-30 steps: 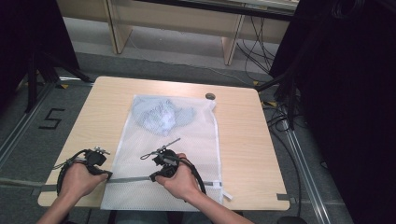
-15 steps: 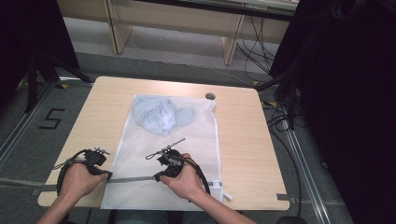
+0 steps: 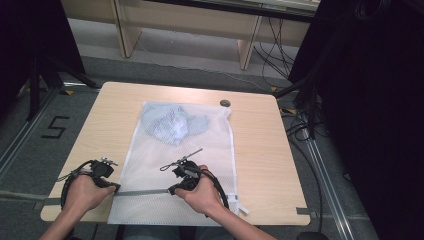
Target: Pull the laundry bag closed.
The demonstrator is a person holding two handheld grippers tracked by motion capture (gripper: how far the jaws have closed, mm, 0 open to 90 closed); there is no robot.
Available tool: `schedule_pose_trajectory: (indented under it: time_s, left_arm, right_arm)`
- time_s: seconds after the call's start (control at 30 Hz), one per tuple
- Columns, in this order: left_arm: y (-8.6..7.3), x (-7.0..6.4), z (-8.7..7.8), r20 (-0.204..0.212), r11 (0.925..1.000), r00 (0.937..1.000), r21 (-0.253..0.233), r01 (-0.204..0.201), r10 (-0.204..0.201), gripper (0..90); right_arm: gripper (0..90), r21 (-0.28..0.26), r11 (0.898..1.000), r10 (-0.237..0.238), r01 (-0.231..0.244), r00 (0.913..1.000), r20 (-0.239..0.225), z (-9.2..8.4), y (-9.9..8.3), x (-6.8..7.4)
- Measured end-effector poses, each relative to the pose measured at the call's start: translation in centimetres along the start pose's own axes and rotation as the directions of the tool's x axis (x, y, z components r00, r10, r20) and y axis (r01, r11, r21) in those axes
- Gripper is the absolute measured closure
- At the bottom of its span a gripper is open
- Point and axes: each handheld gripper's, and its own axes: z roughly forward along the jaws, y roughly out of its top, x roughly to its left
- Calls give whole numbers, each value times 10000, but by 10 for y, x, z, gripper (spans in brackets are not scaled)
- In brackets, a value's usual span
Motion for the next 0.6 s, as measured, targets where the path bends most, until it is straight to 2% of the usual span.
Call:
schedule_pose_trajectory:
  time_s: [0.07,0.17,0.2,0.23,0.27,0.3,0.6]
  left_arm:
    - [0,0,0,-32,10000,10000,48,-27,28,898]
    - [0,0,0,-38,10000,10000,39,-27,27,898]
    - [0,0,0,-35,10000,10000,34,-25,25,898]
    - [0,0,0,-35,10000,10000,33,-17,17,898]
    - [0,0,0,-43,10000,10000,46,-33,33,898]
    - [0,0,0,-14,10000,10000,3,-24,24,898]
    - [0,-1,0,-49,10000,10000,33,-22,23,898]
  right_arm:
    - [871,-30,9999,124,-124,9999,-19,-1,-1,0]
    - [871,-141,9999,70,-71,9999,-91,-2,-2,-1]
    - [871,-67,10000,15,-15,10000,27,-2,-3,-3]
    - [871,57,9998,194,-195,9998,59,-3,-3,-2]
    - [871,-54,9999,95,-95,9999,-50,-3,-3,-3]
    - [871,1,9998,202,-202,9998,-53,-3,-4,-3]
    - [871,-61,9999,128,-128,9999,17,-7,-6,-7]
